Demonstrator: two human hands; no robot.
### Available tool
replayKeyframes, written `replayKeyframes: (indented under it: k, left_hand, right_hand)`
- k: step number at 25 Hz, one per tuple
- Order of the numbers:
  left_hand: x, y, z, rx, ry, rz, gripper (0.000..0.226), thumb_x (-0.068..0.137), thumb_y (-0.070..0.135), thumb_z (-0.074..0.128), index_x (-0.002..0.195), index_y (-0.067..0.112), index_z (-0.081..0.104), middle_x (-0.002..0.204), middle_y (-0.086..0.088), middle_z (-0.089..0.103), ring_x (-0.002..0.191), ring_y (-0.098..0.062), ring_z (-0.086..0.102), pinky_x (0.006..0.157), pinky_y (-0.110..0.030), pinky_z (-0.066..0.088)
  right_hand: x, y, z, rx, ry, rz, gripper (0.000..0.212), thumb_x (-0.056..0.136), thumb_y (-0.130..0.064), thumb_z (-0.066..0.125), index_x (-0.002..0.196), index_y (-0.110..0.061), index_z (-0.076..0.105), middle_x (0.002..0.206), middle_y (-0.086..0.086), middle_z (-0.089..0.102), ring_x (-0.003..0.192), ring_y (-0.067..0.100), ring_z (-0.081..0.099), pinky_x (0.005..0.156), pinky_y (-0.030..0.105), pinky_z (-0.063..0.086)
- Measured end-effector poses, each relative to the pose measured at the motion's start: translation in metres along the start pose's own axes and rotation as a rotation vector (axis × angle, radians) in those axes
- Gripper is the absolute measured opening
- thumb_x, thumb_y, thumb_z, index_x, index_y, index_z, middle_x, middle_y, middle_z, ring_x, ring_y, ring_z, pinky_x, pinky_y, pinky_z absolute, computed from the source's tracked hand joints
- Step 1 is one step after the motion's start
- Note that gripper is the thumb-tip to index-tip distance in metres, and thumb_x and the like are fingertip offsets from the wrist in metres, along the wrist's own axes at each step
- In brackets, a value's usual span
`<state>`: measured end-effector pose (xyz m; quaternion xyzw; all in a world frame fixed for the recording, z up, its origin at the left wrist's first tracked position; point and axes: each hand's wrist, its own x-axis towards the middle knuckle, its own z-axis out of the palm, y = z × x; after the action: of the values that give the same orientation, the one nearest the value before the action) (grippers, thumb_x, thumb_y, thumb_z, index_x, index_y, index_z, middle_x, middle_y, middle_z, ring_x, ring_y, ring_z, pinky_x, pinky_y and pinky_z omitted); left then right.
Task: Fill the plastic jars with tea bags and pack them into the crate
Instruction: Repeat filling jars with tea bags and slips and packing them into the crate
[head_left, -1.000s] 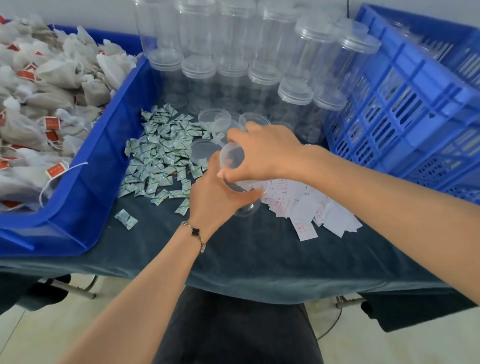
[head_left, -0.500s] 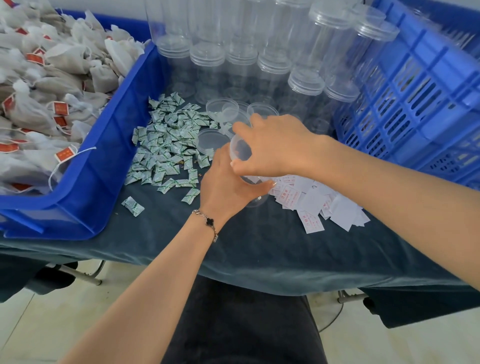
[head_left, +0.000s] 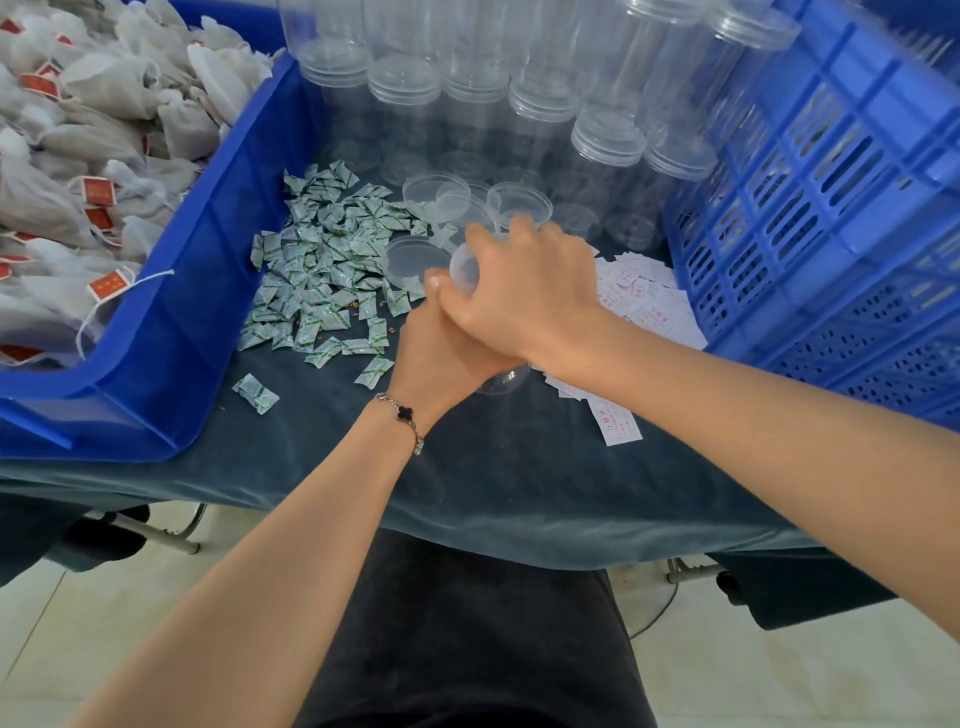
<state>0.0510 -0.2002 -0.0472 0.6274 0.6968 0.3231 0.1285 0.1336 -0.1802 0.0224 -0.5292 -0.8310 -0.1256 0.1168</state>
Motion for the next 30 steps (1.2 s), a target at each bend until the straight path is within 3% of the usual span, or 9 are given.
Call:
replayKeyframes:
  k: [6,11,15,17,20,22,26,28,30]
  left_hand:
    - [0.002,-0.001,-0.003,-0.061,0.001,-0.08,0.08,0.062,0.055,0.071,0.124,0.014,0.041,0.08,0.021,0.032,0.063,-0.003,0.045,0.047,-0.009,0.026]
    - [-0.005,-0.006,-0.012,-0.255,-0.039,-0.096,0.101,0.043,0.067,0.068,0.123,0.016,0.034,0.076,0.018,0.053,0.062,0.011,0.048,0.046,-0.007,0.032]
    - [-0.005,-0.011,-0.013,-0.355,-0.091,-0.084,0.096,0.042,0.064,0.073,0.118,0.01,0.051,0.084,0.015,0.061,0.074,0.005,0.058,0.058,-0.009,0.043]
    - [-0.005,-0.012,-0.011,-0.418,-0.115,-0.094,0.093,0.041,0.062,0.075,0.115,0.01,0.053,0.09,0.008,0.067,0.083,-0.006,0.065,0.074,-0.027,0.054]
    - [-0.007,-0.012,-0.009,-0.506,-0.082,-0.082,0.086,0.046,0.05,0.084,0.112,0.014,0.044,0.1,0.002,0.065,0.092,-0.012,0.066,0.083,-0.038,0.054]
    - [-0.007,-0.013,-0.01,-0.471,-0.059,-0.06,0.082,0.046,0.051,0.085,0.108,0.02,0.039,0.096,0.008,0.064,0.087,-0.009,0.064,0.075,-0.026,0.054]
    - [-0.006,-0.014,-0.013,-0.462,-0.095,-0.088,0.093,0.043,0.06,0.079,0.118,0.021,0.041,0.095,0.014,0.064,0.085,0.006,0.061,0.067,-0.013,0.048]
    - [-0.007,-0.014,-0.013,-0.447,-0.077,-0.06,0.085,0.047,0.054,0.084,0.111,0.021,0.039,0.094,0.018,0.057,0.084,0.016,0.055,0.063,-0.007,0.044]
    - [-0.007,-0.014,-0.013,-0.468,-0.06,-0.048,0.08,0.051,0.046,0.089,0.11,0.02,0.041,0.097,0.017,0.055,0.087,0.012,0.056,0.069,-0.011,0.047]
  right_hand:
    - [0.003,0.01,0.002,0.141,-0.036,-0.123,0.055,0.083,-0.063,0.046,0.124,-0.029,0.058,0.11,0.007,0.057,0.098,0.031,0.052,0.07,0.032,0.027]
    - [0.008,0.025,-0.021,0.091,-0.27,-0.441,0.049,0.086,-0.048,0.05,0.133,-0.036,0.048,0.124,0.002,0.05,0.111,0.024,0.046,0.091,0.036,0.035]
    - [0.02,0.021,-0.049,0.331,-0.559,-0.485,0.044,0.077,-0.019,0.057,0.117,-0.037,0.059,0.144,-0.014,0.039,0.142,0.015,0.016,0.109,0.06,0.018]
    - [0.022,0.018,-0.056,0.311,-0.475,-0.355,0.044,0.083,-0.041,0.057,0.126,-0.037,0.051,0.138,-0.007,0.045,0.136,0.024,0.027,0.103,0.05,0.031]
    - [0.02,0.009,-0.054,-0.066,-0.438,-0.193,0.072,0.08,-0.074,0.043,0.133,-0.026,0.044,0.107,0.006,0.055,0.1,0.031,0.052,0.065,0.03,0.035]
    - [0.024,0.005,-0.058,-0.073,-0.562,-0.244,0.061,0.08,-0.062,0.056,0.125,-0.02,0.049,0.086,0.002,0.048,0.075,0.021,0.049,0.053,0.028,0.031]
    - [0.043,0.015,-0.075,0.291,-0.879,-0.405,0.079,0.063,-0.019,0.082,0.126,-0.045,0.042,0.126,-0.012,0.04,0.117,0.015,0.039,0.091,0.033,0.042]
    - [0.042,0.013,-0.072,0.382,-0.757,-0.376,0.073,0.071,-0.042,0.076,0.134,-0.041,0.039,0.136,-0.01,0.039,0.123,0.014,0.037,0.094,0.031,0.037]
    - [0.036,0.005,-0.061,0.065,-0.552,-0.339,0.069,0.079,-0.066,0.054,0.136,-0.031,0.039,0.126,0.004,0.05,0.113,0.028,0.049,0.08,0.036,0.043]
